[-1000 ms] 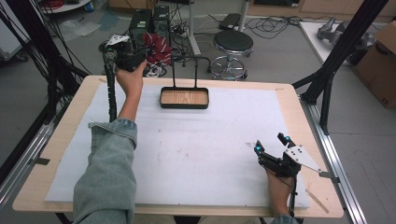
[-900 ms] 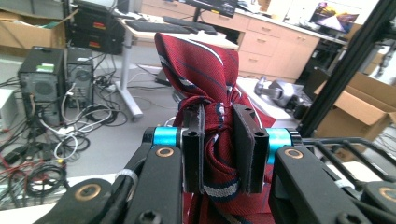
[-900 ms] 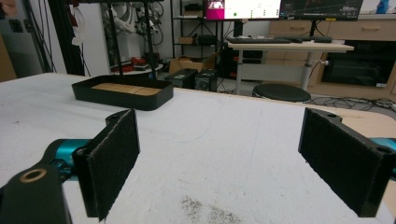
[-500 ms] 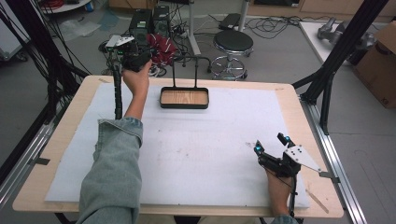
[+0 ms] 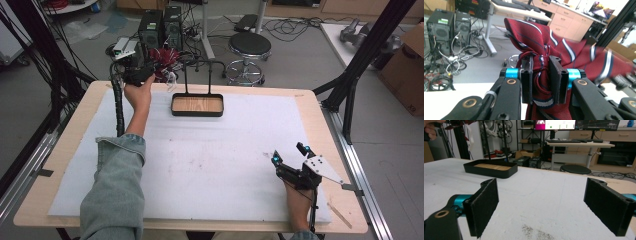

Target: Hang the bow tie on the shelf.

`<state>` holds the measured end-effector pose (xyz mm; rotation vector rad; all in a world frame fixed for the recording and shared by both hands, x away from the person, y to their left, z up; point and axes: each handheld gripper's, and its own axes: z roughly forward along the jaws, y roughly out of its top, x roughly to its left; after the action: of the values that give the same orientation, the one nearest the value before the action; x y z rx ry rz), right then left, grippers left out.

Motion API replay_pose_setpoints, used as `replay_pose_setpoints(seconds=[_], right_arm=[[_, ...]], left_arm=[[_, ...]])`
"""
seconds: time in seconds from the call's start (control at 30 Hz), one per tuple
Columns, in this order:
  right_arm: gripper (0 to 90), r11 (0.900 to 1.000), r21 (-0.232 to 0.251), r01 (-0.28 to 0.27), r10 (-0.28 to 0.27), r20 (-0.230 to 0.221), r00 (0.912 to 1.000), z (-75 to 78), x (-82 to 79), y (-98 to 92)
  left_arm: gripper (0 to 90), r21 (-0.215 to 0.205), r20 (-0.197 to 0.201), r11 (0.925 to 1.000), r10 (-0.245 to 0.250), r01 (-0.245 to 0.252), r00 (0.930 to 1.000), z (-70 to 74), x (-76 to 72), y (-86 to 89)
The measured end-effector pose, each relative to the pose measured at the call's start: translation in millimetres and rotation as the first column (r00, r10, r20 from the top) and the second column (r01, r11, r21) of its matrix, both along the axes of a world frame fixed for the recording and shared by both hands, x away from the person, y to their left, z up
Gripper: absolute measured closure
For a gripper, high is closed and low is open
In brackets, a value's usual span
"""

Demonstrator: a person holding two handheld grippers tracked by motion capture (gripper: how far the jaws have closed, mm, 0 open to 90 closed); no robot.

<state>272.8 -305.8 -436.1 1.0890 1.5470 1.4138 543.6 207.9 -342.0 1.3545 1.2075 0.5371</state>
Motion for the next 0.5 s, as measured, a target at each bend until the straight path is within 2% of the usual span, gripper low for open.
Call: replay_pose_setpoints(seconds=[0.33,0.5], right_arm=[[11.7,1.0,0.005,-0.002,0.002,-0.004,1.0,-0.1,0.5,-0.3],[11.7,1.0,0.002,-0.003,0.003,-0.003,1.0,-0.1,0.7,-0.5]], left_arm=[[72.7,0.0,-0.042,0.9995,-0.031,0.031,0.9986,-19.4,7.0,-11.9],[71.8,0.003,-0.043,0.9994,-0.035,0.035,0.9985,-21.9,7.9,-15.1]])
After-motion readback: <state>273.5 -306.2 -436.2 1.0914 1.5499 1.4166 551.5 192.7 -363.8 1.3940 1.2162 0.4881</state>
